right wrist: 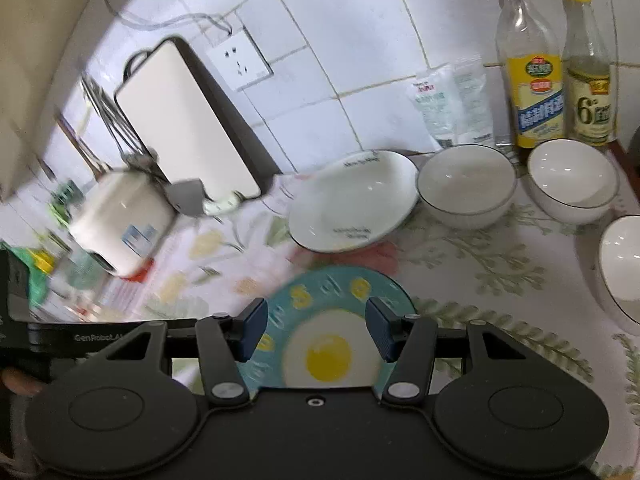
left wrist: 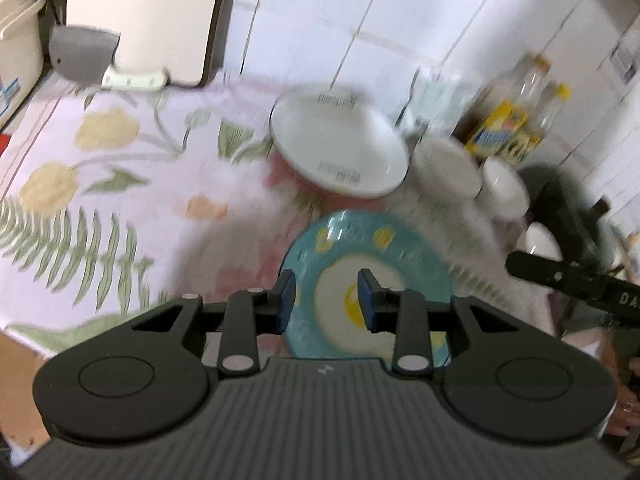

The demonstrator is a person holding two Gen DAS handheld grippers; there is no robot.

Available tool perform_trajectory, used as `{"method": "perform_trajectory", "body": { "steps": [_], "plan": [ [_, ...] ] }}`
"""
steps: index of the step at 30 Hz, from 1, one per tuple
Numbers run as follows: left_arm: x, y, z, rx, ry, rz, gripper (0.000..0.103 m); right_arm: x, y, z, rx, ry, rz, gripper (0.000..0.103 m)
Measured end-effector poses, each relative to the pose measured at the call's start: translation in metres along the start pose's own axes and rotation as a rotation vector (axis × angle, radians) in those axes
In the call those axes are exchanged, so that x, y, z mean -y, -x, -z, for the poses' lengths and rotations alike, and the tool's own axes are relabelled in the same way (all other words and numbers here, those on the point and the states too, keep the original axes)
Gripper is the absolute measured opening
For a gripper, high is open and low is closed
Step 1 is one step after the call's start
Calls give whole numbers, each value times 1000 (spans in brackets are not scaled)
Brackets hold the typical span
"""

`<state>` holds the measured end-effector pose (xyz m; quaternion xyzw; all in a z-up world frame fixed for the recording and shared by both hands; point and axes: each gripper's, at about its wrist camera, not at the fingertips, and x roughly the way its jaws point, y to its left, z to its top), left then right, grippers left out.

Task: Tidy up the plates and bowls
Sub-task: 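Open both grippers and pull back from the blue plate, then close both grippers on the white Morning Honey plate rim and lift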

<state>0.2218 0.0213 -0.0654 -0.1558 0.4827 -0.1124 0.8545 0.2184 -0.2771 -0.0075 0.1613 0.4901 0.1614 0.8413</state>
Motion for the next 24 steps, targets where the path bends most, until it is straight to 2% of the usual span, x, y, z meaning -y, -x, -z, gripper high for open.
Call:
{"method": "perform_trajectory", "body": {
  "steps": [3, 8, 11, 16, 19, 24],
  "plan": [
    [-1, 1, -16, 59, -7, 11, 36, 7, -3, -16, -2, -57, -43, 60],
    [-3, -17, -39, 112, 4, 26, 38, 14, -23, -36, 7, -90, -40, 60],
    [-3, -35, -51, 125, 14, -16, 40, 26, -45, -44, 5, -164, -58, 60],
    [-14, -72, -70, 86, 36, -45, 43, 56, -91, -49, -68, -329, -109, 60],
    [-23, -92, -76, 89, 72, -52, 43, 74, -110, -40, -34, -434, -78, 60],
    [-30, -130, -87, 55, 124, -31, 44, 87, -140, -37, -4, -469, -29, 60]
  ]
}}
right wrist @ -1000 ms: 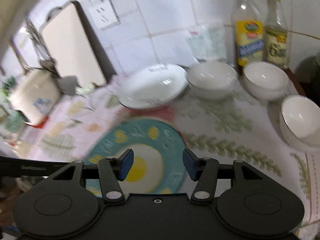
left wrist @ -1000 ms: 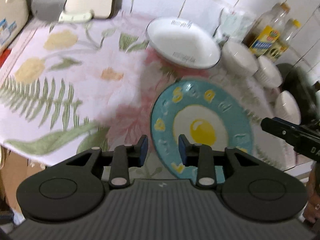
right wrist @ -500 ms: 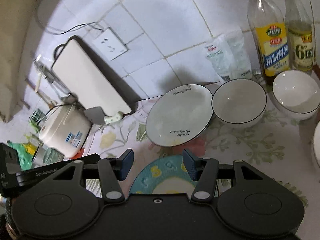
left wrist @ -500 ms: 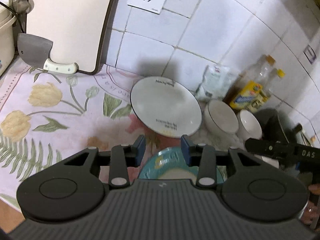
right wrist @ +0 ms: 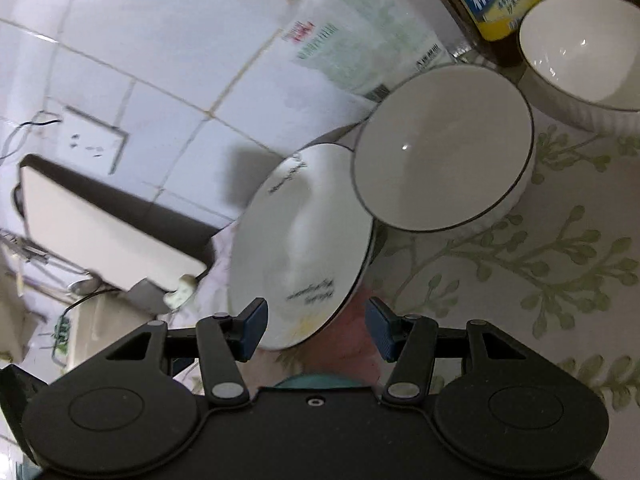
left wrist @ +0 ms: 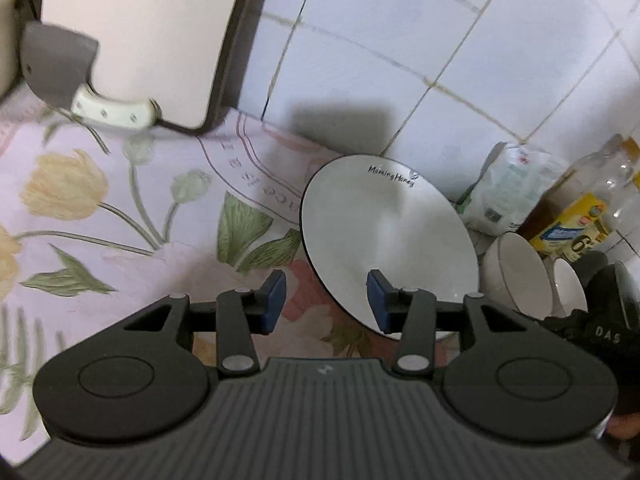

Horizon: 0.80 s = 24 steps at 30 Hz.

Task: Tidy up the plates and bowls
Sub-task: 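Close both grippers on the white Morning Honey plate rim and lift, then carry the white plate over the blue plate and lower it onto the stack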

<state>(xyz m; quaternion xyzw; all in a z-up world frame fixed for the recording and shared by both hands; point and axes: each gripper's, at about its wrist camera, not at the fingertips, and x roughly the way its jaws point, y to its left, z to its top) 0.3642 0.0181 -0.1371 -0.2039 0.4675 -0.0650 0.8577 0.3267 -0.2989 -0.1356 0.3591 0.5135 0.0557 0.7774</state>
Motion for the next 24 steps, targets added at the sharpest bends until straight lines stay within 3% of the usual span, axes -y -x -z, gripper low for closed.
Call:
{"method": "perform_trajectory", "body": {
  "steps": [10, 12, 13, 16, 18, 24],
  "plan": [
    [8, -58, -8, -86, 49, -36, 39, 2, -40, -7, 57, 14, 44, 55],
    [9, -62, -10, -99, 44, -19, 20, 2, -44, -9, 70, 22, 57, 49],
    [10, -65, -10, -110, 39, -20, 18, 3, -45, -10, 70, 15, 62, 48],
    [9, -66, -9, -110, 33, -31, 17, 5, -51, -13, 55, 25, 89, 34],
    [10, -66, -10, -118, 45, -36, 17, 3, -55, -16, 31, 82, 130, 18],
    [12, -70, -8, -114, 32, -56, 18, 11, -56, -19, 9, 87, 126, 13]
  ]
}}
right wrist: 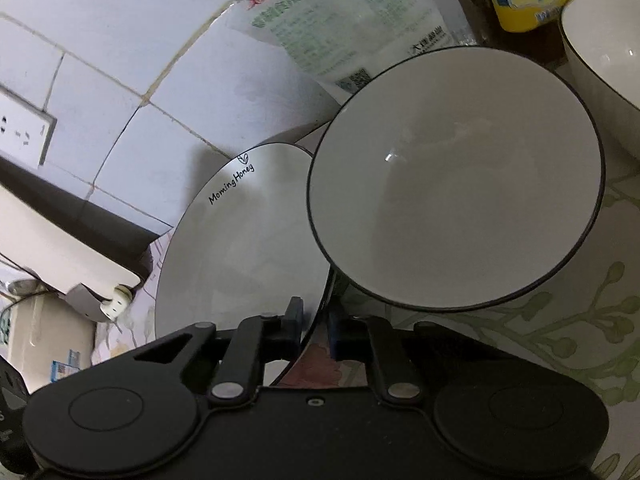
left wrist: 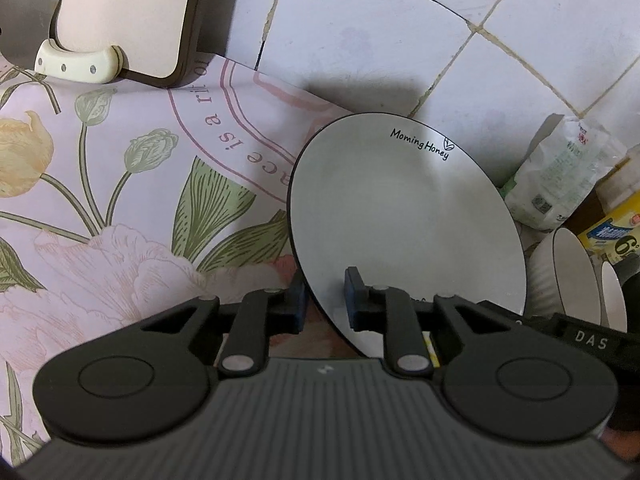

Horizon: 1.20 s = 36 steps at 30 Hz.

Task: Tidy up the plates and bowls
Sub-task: 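Carry the white plate over the blue plate and lower it onto the stack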

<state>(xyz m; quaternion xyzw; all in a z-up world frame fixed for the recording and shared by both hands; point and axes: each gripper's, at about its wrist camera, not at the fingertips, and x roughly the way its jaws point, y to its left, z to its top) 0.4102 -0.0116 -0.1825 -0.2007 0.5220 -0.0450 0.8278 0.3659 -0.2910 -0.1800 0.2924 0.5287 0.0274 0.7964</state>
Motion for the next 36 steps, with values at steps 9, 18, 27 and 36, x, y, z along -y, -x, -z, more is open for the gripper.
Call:
{"method": "perform_trajectory", "body": {
  "steps": [9, 18, 27, 36],
  "plan": [
    [3, 9, -5, -35, -34, -4, 15, -15, 5, 9, 32, 86, 21, 18],
    [14, 48, 1, -20, -121, -18, 16, -21, 32, 16, 49, 118, -26, 20],
    [7, 94, 23, -52, -71, 59, 16, -34, 77, 31, 85, 178, -53, 20],
    [5, 144, 47, -54, -61, 82, 16, -42, 116, 55, 96, 218, -57, 20]
  ]
}}
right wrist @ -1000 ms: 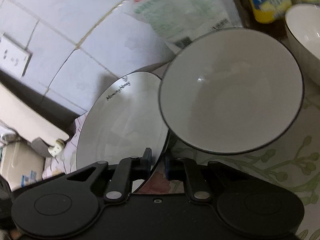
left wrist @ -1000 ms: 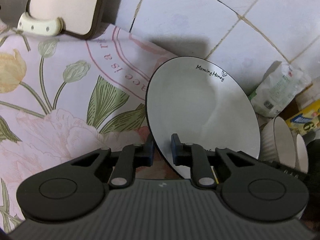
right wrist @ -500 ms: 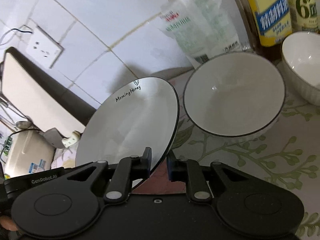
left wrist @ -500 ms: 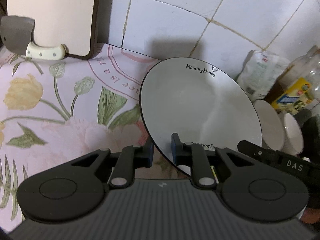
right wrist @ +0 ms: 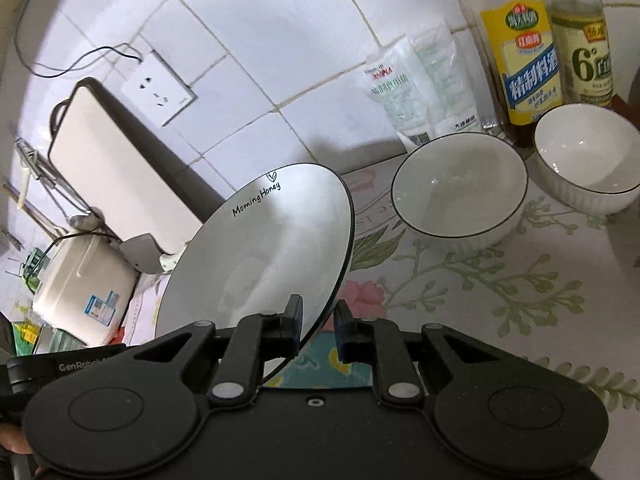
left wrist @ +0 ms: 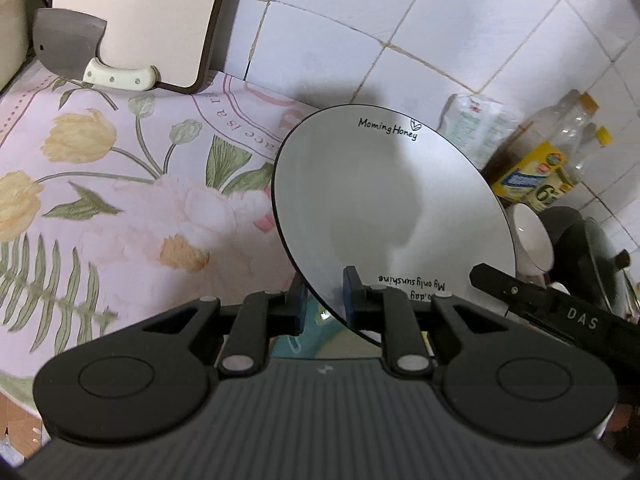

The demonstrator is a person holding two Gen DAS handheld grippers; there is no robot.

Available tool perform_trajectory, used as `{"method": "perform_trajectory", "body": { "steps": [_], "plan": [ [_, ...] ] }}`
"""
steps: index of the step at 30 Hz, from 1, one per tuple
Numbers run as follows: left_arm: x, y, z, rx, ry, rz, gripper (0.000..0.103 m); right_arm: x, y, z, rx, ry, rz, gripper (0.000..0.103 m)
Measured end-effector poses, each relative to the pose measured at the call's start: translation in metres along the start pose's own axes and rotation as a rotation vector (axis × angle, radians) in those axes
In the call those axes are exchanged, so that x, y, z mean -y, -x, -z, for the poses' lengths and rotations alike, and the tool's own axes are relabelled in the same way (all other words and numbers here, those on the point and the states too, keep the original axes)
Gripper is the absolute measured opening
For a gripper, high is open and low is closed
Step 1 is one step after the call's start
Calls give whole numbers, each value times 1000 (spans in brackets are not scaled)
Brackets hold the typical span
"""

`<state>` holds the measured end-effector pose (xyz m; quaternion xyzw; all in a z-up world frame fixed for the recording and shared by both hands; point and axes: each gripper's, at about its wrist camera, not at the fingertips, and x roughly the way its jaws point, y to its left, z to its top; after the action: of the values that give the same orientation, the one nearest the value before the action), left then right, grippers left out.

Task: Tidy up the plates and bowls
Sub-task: 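Carry the white plate over the blue plate and lower it onto the stack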

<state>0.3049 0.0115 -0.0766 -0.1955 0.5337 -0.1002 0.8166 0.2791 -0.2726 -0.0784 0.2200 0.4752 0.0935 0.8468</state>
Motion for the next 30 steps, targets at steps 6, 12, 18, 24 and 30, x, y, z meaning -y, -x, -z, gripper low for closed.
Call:
{"method": "perform_trajectory", "body": {
  "steps": [6, 12, 18, 24, 30],
  "plan": [
    [10, 37, 17, 11, -34, 20, 16, -12, 37, 11, 7, 21, 4, 20],
    [20, 60, 35, 29, -61, 36, 16, -14, 70, 24, 3, -6, 11, 21],
    [23, 69, 53, 14, -54, 54, 16, -12, 91, 39, 1, 11, 12, 22],
    [25, 70, 72, -2, -58, 34, 16, -6, 97, 56, -33, -13, 28, 23],
    [16, 63, 85, -33, -33, 28, 16, -4, 94, 67, -67, -16, 38, 23]
  ]
}}
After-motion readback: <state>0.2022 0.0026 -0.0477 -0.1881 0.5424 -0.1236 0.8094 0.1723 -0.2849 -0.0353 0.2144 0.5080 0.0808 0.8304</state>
